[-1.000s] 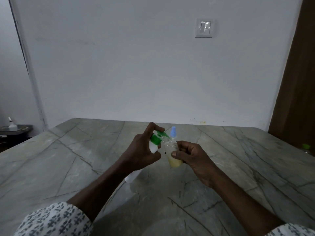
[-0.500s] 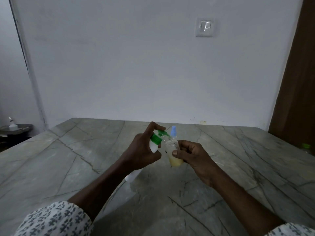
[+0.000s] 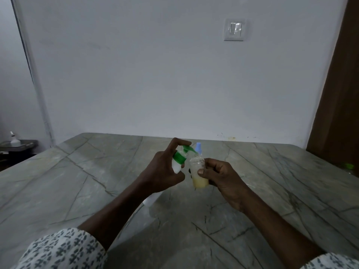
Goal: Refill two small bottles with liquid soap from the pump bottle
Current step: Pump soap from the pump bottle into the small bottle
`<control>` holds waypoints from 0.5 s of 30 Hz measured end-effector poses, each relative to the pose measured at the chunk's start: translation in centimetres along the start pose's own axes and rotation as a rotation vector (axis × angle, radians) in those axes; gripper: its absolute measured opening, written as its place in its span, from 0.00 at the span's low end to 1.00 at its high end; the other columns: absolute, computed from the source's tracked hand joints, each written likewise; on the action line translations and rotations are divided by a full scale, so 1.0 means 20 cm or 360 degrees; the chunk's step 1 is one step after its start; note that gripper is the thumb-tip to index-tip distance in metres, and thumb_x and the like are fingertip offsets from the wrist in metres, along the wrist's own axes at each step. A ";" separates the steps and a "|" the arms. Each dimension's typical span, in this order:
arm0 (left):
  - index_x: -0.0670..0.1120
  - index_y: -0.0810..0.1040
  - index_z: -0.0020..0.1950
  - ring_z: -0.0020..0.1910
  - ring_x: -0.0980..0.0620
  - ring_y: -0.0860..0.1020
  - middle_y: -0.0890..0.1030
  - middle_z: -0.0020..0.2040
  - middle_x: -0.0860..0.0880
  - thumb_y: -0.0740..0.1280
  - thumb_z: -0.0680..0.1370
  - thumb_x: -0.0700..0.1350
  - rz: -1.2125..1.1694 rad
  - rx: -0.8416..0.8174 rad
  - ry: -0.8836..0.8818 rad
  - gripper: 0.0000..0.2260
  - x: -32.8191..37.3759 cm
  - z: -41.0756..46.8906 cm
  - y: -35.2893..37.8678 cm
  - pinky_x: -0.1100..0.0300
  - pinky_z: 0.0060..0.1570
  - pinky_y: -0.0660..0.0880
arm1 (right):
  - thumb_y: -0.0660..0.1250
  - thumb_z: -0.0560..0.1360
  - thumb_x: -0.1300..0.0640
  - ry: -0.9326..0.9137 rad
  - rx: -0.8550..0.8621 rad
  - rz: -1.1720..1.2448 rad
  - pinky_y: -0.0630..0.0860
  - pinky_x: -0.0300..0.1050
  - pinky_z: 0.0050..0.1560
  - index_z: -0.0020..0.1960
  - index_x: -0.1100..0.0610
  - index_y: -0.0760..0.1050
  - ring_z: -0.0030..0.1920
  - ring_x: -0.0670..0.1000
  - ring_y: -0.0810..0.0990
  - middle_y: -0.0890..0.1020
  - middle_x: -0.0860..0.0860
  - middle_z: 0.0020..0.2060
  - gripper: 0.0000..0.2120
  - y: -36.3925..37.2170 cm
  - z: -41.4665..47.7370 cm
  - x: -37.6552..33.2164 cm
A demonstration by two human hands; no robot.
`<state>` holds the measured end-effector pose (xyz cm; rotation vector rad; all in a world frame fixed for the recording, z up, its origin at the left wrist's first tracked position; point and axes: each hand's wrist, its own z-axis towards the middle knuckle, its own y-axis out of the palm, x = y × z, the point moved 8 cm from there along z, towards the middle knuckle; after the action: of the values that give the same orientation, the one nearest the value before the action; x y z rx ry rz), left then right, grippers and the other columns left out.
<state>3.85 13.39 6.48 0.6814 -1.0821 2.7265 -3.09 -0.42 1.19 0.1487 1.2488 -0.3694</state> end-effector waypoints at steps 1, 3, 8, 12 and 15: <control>0.55 0.65 0.66 0.40 0.57 0.79 0.81 0.43 0.52 0.73 0.67 0.36 0.0000 0.0004 0.0000 0.32 0.00 0.00 0.00 0.66 0.38 0.77 | 0.67 0.76 0.63 -0.0005 -0.0002 -0.0003 0.79 0.55 0.59 0.54 0.51 0.82 0.55 0.59 0.83 0.86 0.55 0.52 0.11 0.00 0.00 0.00; 0.54 0.65 0.63 0.41 0.58 0.79 0.81 0.45 0.52 0.74 0.67 0.36 0.0008 0.0007 -0.0012 0.30 -0.01 0.00 0.00 0.69 0.38 0.76 | 0.68 0.76 0.63 -0.0010 -0.0015 -0.0025 0.80 0.51 0.57 0.54 0.50 0.81 0.54 0.56 0.84 0.86 0.53 0.51 0.11 0.01 0.00 0.00; 0.55 0.65 0.62 0.41 0.59 0.79 0.80 0.46 0.52 0.74 0.68 0.37 0.0028 0.0001 -0.0061 0.29 -0.01 0.00 -0.01 0.73 0.38 0.74 | 0.67 0.76 0.64 -0.0020 -0.0036 -0.0041 0.81 0.47 0.55 0.53 0.50 0.82 0.53 0.54 0.84 0.87 0.51 0.50 0.11 0.02 0.00 0.00; 0.57 0.63 0.65 0.41 0.59 0.78 0.80 0.44 0.54 0.74 0.67 0.37 0.0003 -0.0009 -0.0034 0.33 0.00 -0.01 0.00 0.70 0.38 0.76 | 0.68 0.76 0.63 -0.0039 -0.0011 -0.0018 0.79 0.56 0.60 0.56 0.53 0.82 0.55 0.58 0.83 0.86 0.55 0.52 0.11 0.00 0.00 -0.01; 0.56 0.63 0.67 0.40 0.59 0.78 0.80 0.43 0.54 0.73 0.66 0.37 -0.0001 -0.0011 -0.0013 0.34 0.00 -0.01 0.00 0.70 0.37 0.75 | 0.68 0.76 0.63 -0.0050 0.0002 -0.0022 0.79 0.56 0.60 0.56 0.52 0.82 0.55 0.57 0.84 0.86 0.54 0.52 0.12 -0.01 0.00 -0.01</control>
<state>3.82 13.52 6.35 0.6926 -1.0926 2.7206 -3.16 -0.49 1.45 0.1350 1.2192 -0.3833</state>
